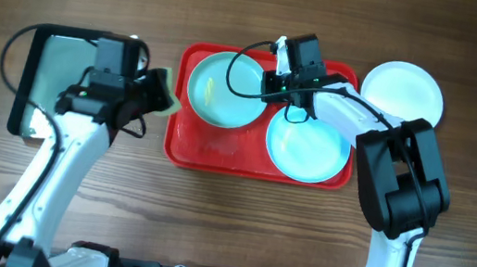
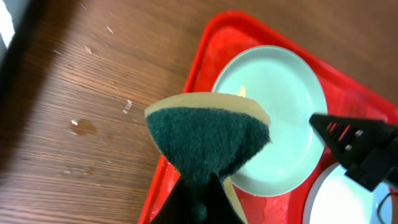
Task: Clean dirty plates on tray and stack at the side
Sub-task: 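Scrub the light-blue plate with the sponge in the left gripper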
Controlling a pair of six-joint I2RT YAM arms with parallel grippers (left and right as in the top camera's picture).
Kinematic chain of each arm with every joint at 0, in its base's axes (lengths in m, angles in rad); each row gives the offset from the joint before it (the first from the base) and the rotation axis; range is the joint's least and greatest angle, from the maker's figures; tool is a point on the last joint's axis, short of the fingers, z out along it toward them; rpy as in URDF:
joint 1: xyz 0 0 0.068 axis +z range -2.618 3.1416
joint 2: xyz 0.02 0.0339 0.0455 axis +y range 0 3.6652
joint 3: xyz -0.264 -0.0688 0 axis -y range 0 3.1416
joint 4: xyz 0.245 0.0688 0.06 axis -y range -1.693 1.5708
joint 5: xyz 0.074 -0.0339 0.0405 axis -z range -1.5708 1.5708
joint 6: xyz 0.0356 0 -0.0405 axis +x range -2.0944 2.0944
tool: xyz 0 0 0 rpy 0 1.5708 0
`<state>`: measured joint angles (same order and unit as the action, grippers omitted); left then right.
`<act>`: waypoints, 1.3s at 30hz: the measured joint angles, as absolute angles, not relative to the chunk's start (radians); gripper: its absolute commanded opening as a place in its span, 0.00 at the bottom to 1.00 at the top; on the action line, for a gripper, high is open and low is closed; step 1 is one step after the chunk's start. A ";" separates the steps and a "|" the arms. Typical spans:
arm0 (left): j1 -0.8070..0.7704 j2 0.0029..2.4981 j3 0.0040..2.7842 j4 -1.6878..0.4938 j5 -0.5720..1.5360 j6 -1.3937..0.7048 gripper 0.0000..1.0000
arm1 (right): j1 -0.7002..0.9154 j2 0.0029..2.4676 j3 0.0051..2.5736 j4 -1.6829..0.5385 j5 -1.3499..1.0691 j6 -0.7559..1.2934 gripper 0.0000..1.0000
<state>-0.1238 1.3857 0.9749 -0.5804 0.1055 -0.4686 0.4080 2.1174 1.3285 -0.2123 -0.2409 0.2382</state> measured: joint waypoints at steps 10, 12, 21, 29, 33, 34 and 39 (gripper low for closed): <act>-0.256 1.595 0.975 -0.412 0.158 -0.554 0.04 | 0.418 2.117 1.350 -0.311 -0.305 0.237 0.04; -0.281 1.633 0.975 -0.366 0.160 -0.567 0.04 | 0.427 2.117 1.351 -0.320 -0.318 0.236 0.04; -0.336 1.768 0.975 -0.243 0.167 -0.617 0.04 | 0.436 2.117 1.351 -0.341 -0.367 0.207 0.04; -0.339 1.819 0.991 -0.296 0.095 -0.620 0.04 | 0.438 2.117 1.351 -0.342 -0.366 0.207 0.04; -0.352 1.804 1.005 -0.396 -0.091 -0.603 0.04 | 0.444 2.117 1.351 -0.341 -0.366 0.208 0.04; -0.352 1.798 1.005 -0.416 -0.146 -0.603 0.04 | 0.443 2.117 1.351 -0.341 -0.366 0.208 0.04; -0.353 1.749 0.989 -0.450 -0.303 -0.589 0.04 | 0.448 2.117 1.351 -0.340 -0.366 0.208 0.04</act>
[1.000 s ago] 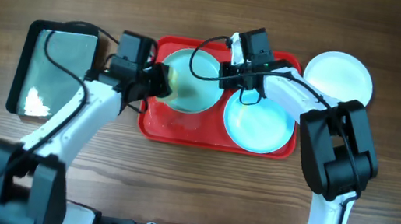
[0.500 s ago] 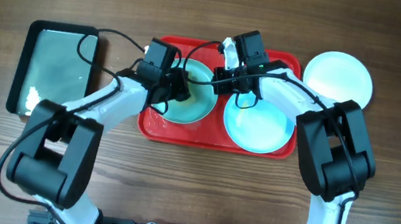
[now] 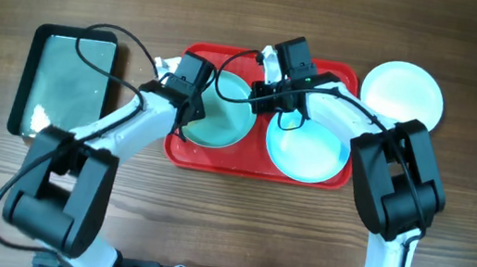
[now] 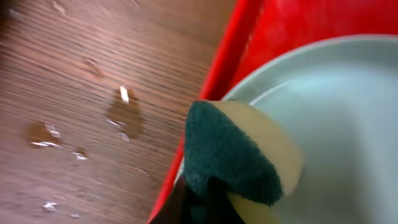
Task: Clean dirty plates on tray and stack at the side
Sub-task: 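Scrub the light-blue plate with the sponge in the left gripper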
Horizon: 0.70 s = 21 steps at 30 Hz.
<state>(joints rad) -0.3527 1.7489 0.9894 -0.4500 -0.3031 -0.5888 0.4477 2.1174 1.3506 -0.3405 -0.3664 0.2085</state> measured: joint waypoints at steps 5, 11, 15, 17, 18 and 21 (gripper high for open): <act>-0.340 1.634 0.981 -0.348 -0.210 -0.589 0.04 | 0.448 2.117 1.351 -0.340 -0.366 0.208 0.04; -0.341 1.727 0.981 -0.215 -0.004 -0.615 0.04 | 0.448 2.117 1.351 -0.340 -0.366 0.208 0.04; -0.341 1.832 0.981 -0.162 0.026 -0.625 0.04 | 0.448 2.117 1.351 -0.340 -0.366 0.208 0.04; -0.339 1.840 0.982 -0.168 0.000 -0.627 0.04 | 0.448 2.117 1.351 -0.340 -0.366 0.208 0.04; -0.340 1.840 0.985 -0.184 -0.029 -0.627 0.04 | 0.448 2.117 1.351 -0.340 -0.366 0.208 0.04; -0.340 1.816 0.988 -0.264 -0.156 -0.627 0.04 | 0.448 2.117 1.351 -0.340 -0.366 0.208 0.04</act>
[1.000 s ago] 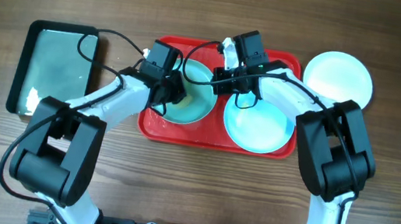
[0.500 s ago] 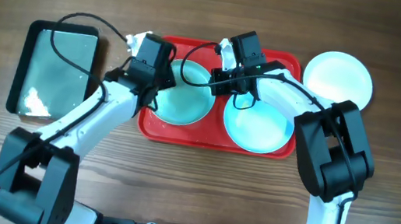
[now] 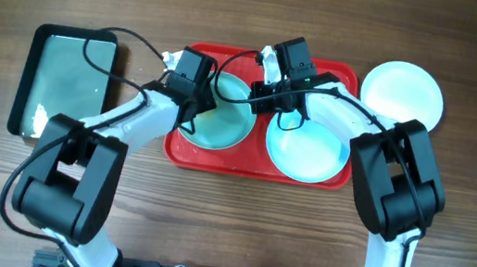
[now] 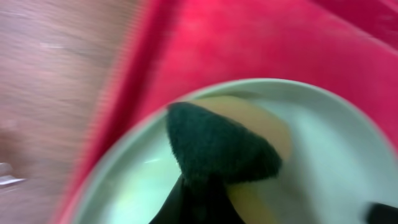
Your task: Clean dirty plates on tray and stack at the side
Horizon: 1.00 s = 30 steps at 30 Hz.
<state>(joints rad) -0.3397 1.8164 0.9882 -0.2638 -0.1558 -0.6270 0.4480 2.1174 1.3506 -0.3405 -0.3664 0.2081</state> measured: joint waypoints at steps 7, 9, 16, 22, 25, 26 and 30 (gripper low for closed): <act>-0.329 1.592 0.979 -0.442 -0.470 -0.627 0.04 | 0.448 2.117 1.351 -0.340 -0.366 0.204 0.04; -0.326 1.526 0.979 -0.447 -0.495 -0.628 0.04 | 0.448 2.111 1.349 -0.342 -0.357 0.199 0.04; -0.275 1.304 0.980 -0.576 -0.532 -0.632 0.04 | 0.490 1.915 1.327 -0.374 -0.082 0.031 0.04; -0.120 1.255 0.979 -0.736 -0.542 -0.635 0.04 | 0.656 1.700 1.327 -0.326 0.287 -0.302 0.04; -0.066 1.255 0.979 -0.751 -0.524 -0.635 0.04 | 0.757 1.671 1.328 -0.239 0.502 -0.501 0.04; -0.049 1.255 0.979 -0.752 -0.513 -0.635 0.04 | 0.795 1.671 1.327 -0.196 0.593 -0.587 0.04; -0.016 1.255 0.979 -0.752 -0.488 -0.635 0.04 | 0.891 1.671 1.327 -0.081 0.799 -0.921 0.04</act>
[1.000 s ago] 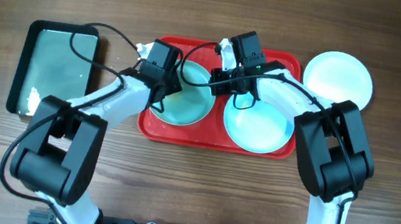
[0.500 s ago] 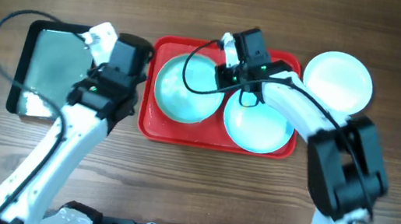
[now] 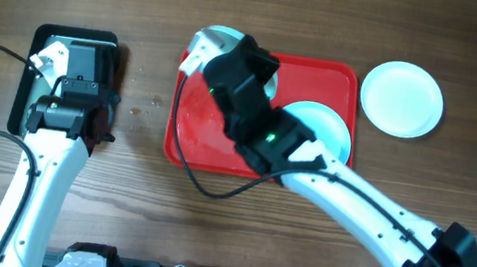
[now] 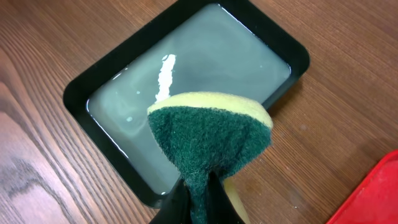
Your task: Clean dirty plates on tray and stack at the side
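My left gripper [image 4: 199,186] is shut on a yellow sponge with a green scrub face [image 4: 208,137]. It hangs over the near right edge of the black tray of water [image 4: 81,93]. In the overhead view my right arm reaches across the red tray [image 3: 196,132]. Its gripper [image 3: 210,53] is at the tray's far left corner with a pale teal plate [image 3: 218,35] showing at its tip; the fingers are hidden under the wrist. A second teal plate [image 3: 328,126] lies in the tray's right half, partly under the arm. A white plate [image 3: 401,98] rests on the table right of the tray.
The black water tray [image 3: 24,75] stands at the left, with the left arm [image 3: 63,118] over its near part. Small water drops [image 3: 139,110] dot the wood between the two trays. A corner of the red tray [image 4: 382,193] shows in the left wrist view.
My left gripper has gone with the sponge from the left teal plate back over the black water tray. The right arm now crosses the tray, and the left plate is off the tray floor at the far left corner.
The left gripper held the sponge beside the red tray while the right gripper held the left plate's rim. Then the sponge was on that plate's edge, then inside it. Now the sponge is over the water tray and the plate is up at the right gripper.
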Controlling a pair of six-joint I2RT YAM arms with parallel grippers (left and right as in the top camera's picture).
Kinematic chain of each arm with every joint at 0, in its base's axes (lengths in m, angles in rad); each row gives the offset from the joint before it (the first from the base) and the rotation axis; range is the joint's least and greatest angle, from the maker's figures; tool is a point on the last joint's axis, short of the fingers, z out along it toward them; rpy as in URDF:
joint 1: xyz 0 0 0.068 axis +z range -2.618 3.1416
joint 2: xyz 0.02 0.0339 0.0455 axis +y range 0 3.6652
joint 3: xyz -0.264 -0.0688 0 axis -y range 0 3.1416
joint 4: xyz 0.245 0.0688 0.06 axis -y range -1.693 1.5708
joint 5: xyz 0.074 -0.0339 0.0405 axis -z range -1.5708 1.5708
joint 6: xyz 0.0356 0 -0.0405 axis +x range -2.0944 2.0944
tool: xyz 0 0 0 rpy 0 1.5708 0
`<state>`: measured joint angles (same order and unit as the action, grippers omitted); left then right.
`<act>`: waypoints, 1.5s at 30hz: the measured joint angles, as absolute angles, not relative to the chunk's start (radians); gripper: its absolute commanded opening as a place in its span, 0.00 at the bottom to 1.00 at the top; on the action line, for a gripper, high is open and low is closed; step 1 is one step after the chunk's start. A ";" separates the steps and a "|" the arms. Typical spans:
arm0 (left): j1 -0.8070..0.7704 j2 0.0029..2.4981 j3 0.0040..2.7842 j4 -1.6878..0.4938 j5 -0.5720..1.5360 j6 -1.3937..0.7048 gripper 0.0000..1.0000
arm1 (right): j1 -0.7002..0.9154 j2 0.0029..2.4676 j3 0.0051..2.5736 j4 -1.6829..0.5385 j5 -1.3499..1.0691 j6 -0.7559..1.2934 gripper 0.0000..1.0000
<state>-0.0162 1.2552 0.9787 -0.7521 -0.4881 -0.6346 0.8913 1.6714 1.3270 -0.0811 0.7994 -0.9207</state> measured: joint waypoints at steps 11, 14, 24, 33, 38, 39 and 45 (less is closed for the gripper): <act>-0.013 1.255 0.979 -0.756 -0.466 -0.635 0.04 | 1.009 1.671 1.326 0.166 1.019 -1.314 0.04; -0.013 1.255 0.979 -0.756 -0.466 -0.635 0.04 | 1.003 1.671 1.326 0.151 1.029 -1.201 0.04; -0.013 1.255 0.979 -0.756 -0.458 -0.635 0.04 | 0.690 1.678 1.322 -0.311 0.421 -0.389 0.04; -0.013 1.255 0.979 -0.756 -0.455 -0.635 0.04 | 0.512 1.559 1.328 -0.409 0.174 -0.179 0.04; -0.013 1.255 0.979 -0.755 -0.455 -0.635 0.04 | 0.244 1.651 1.328 -0.479 0.009 -0.008 0.04; -0.013 1.255 0.979 -0.756 -0.455 -0.635 0.04 | 0.178 1.662 1.328 -0.484 -0.019 0.030 0.04; -0.013 1.255 0.979 -0.754 -0.435 -0.635 0.04 | -0.234 1.671 1.328 -0.549 -0.202 0.207 0.04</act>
